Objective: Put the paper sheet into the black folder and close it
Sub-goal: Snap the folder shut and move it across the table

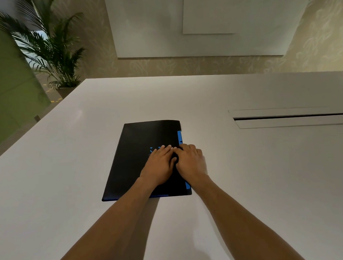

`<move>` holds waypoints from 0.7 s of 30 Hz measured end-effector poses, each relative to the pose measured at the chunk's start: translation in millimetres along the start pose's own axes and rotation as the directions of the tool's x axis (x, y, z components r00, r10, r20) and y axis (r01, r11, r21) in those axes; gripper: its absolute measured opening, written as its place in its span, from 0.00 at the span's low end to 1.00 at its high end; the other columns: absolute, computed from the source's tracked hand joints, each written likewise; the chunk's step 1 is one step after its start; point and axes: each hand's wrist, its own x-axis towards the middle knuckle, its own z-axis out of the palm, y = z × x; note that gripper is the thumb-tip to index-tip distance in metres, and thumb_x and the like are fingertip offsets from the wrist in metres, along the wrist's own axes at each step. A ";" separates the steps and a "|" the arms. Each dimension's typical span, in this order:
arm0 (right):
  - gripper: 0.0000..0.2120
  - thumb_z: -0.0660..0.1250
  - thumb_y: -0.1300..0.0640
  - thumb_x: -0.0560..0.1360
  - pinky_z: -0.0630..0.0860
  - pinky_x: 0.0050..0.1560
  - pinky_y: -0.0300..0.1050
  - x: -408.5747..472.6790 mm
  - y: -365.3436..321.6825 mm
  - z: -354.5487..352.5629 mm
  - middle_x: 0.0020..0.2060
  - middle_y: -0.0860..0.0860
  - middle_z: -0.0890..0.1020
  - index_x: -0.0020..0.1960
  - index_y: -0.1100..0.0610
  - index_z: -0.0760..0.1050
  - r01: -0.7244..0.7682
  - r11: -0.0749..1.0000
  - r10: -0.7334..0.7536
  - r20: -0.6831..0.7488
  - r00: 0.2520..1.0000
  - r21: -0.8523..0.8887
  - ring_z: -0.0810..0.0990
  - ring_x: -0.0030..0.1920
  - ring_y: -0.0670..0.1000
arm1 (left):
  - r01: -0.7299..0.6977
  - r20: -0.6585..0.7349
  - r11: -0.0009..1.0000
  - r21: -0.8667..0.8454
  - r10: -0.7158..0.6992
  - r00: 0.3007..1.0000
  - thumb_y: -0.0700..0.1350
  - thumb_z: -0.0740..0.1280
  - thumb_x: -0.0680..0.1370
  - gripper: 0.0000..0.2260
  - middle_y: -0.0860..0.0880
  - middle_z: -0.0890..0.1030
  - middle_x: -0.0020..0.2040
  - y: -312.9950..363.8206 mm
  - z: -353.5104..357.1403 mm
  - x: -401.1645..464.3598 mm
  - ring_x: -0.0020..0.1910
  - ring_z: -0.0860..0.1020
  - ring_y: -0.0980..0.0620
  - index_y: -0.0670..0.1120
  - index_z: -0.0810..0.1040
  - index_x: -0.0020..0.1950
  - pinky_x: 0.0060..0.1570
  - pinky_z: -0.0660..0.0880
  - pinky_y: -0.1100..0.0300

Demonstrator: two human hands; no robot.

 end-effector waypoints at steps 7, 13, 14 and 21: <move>0.16 0.56 0.53 0.82 0.68 0.67 0.51 0.4 -5.7 -4.9 0.67 0.54 0.73 0.69 0.53 0.70 -0.018 1.000 0.019 0.037 0.999 -0.023 0.71 0.65 0.55 | 0.006 0.027 0.998 0.061 -0.008 1.000 0.53 0.48 0.83 0.23 0.48 0.60 0.78 0.6 -2.0 -2.0 0.78 0.55 0.50 0.48 0.58 0.78 0.76 0.51 0.50; 0.15 0.56 0.53 0.82 0.68 0.66 0.53 -1.1 -14.0 -13.3 0.66 0.55 0.73 0.67 0.54 0.72 -0.041 0.998 0.044 0.076 0.996 -0.045 0.72 0.65 0.56 | 0.029 0.079 0.994 0.106 -0.037 0.996 0.53 0.47 0.84 0.23 0.49 0.56 0.79 5.4 -6.2 -3.7 0.78 0.51 0.50 0.49 0.55 0.78 0.76 0.47 0.48; 0.15 0.56 0.53 0.82 0.68 0.66 0.53 -1.1 -14.5 -13.4 0.66 0.55 0.73 0.66 0.54 0.72 -0.047 0.998 0.050 0.085 0.995 -0.038 0.72 0.65 0.56 | 0.028 0.089 0.994 0.101 -0.037 0.995 0.53 0.48 0.84 0.23 0.49 0.56 0.79 5.2 -6.9 -3.9 0.78 0.51 0.50 0.49 0.55 0.78 0.76 0.46 0.48; 0.19 0.59 0.55 0.79 0.73 0.64 0.52 -14.4 -17.6 -26.8 0.64 0.56 0.74 0.69 0.54 0.70 -0.161 0.978 0.146 0.116 0.982 0.129 0.75 0.61 0.56 | 0.099 0.044 0.990 -0.100 -0.095 0.994 0.52 0.58 0.81 0.21 0.46 0.64 0.76 4.6 -24.8 -11.1 0.76 0.60 0.47 0.50 0.67 0.74 0.75 0.55 0.46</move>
